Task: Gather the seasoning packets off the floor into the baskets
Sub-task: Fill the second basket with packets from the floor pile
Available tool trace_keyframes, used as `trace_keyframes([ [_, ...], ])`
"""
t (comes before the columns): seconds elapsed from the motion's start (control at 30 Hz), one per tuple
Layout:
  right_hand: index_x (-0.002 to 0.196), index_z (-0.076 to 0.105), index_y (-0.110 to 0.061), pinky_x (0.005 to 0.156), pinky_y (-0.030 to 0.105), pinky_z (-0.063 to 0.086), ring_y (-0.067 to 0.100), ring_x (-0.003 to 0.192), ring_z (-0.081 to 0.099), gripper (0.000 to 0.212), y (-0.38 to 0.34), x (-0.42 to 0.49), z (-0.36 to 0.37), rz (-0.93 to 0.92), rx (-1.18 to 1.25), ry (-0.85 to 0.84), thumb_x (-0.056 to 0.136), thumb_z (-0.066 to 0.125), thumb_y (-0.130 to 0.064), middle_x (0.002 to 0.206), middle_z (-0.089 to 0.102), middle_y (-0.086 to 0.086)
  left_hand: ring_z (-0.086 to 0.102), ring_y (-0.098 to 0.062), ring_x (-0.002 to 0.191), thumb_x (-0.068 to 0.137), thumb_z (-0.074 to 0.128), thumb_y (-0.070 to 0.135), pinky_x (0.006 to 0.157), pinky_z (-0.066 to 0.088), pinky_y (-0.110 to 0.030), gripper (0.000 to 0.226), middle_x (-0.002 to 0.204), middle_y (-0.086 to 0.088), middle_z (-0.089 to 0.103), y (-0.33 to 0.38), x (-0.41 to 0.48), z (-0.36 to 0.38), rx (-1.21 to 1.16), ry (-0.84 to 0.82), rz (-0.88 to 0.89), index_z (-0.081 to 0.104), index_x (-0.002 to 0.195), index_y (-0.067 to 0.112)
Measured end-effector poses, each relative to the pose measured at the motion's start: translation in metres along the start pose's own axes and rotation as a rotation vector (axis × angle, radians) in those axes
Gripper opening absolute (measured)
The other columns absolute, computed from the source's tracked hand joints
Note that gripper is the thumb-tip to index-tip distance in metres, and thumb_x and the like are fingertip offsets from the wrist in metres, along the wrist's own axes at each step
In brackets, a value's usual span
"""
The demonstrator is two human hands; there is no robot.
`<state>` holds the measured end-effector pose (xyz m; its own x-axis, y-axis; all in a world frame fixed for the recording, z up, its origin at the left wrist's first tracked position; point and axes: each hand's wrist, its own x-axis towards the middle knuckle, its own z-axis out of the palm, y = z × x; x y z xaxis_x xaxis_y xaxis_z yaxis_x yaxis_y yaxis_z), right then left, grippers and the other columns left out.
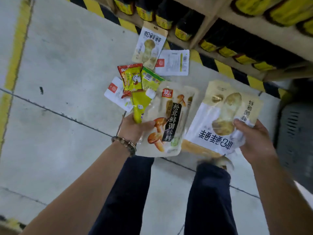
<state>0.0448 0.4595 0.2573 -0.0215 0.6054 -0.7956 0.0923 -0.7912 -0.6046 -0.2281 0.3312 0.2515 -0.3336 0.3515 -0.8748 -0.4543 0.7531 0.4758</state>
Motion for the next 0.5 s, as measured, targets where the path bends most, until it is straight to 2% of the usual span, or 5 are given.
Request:
trace_keyframes([
  [0.13,0.101,0.070,-0.019,0.073,0.029,0.057,0.014,0.089,0.070,0.093,0.003,-0.029,-0.084,-0.011,0.086,0.055,0.016,0.094,-0.047,0.092,0.073,-0.004,0.060,-0.022,0.067,0.051,0.083,0.018,0.069,0.052,-0.043,0.034,0.076,-0.010,0.069,-0.001,-0.038,0.059,0.076,-0.037,0.029,0.070,0.081,0.010],
  [0.2,0.089,0.073,-0.022,0.067,0.027,0.058,0.012,0.086,0.070,0.079,-0.001,-0.046,-0.130,-0.044,0.079,0.071,0.018,0.093,-0.051,0.086,0.074,-0.006,0.060,-0.019,0.066,0.063,0.082,0.008,0.070,0.049,-0.036,0.022,0.068,-0.001,0.067,-0.006,-0.061,0.105,0.154,-0.009,0.077,0.065,0.077,0.011],
  [0.3,0.089,0.072,-0.017,0.069,0.034,0.054,0.009,0.077,0.070,0.025,-0.005,-0.075,-0.209,-0.065,0.064,0.172,0.068,0.082,-0.026,0.079,0.073,-0.009,0.063,-0.020,0.065,0.071,0.074,-0.002,0.072,0.053,-0.038,0.015,0.063,0.003,0.069,-0.022,-0.102,0.183,0.191,-0.054,0.104,0.065,0.073,0.010],
  [0.4,0.113,0.063,-0.009,0.068,0.028,0.052,0.005,0.082,0.069,0.028,-0.012,-0.106,-0.295,-0.104,0.069,0.306,0.086,0.062,-0.002,0.085,0.073,-0.014,0.063,-0.012,0.052,0.069,0.073,-0.006,0.059,0.053,-0.028,0.018,0.058,0.004,0.069,-0.038,-0.146,0.265,0.219,-0.157,0.109,0.066,0.073,0.010],
  [0.5,0.108,0.063,-0.014,0.062,0.027,0.054,0.008,0.076,0.070,0.026,-0.025,-0.136,-0.373,-0.133,0.114,0.438,0.086,0.062,-0.001,0.081,0.073,-0.014,0.065,-0.014,0.060,0.060,0.079,-0.002,0.061,0.055,-0.028,0.021,0.066,0.002,0.071,-0.041,-0.189,0.348,0.255,-0.301,0.177,0.068,0.075,0.009],
])
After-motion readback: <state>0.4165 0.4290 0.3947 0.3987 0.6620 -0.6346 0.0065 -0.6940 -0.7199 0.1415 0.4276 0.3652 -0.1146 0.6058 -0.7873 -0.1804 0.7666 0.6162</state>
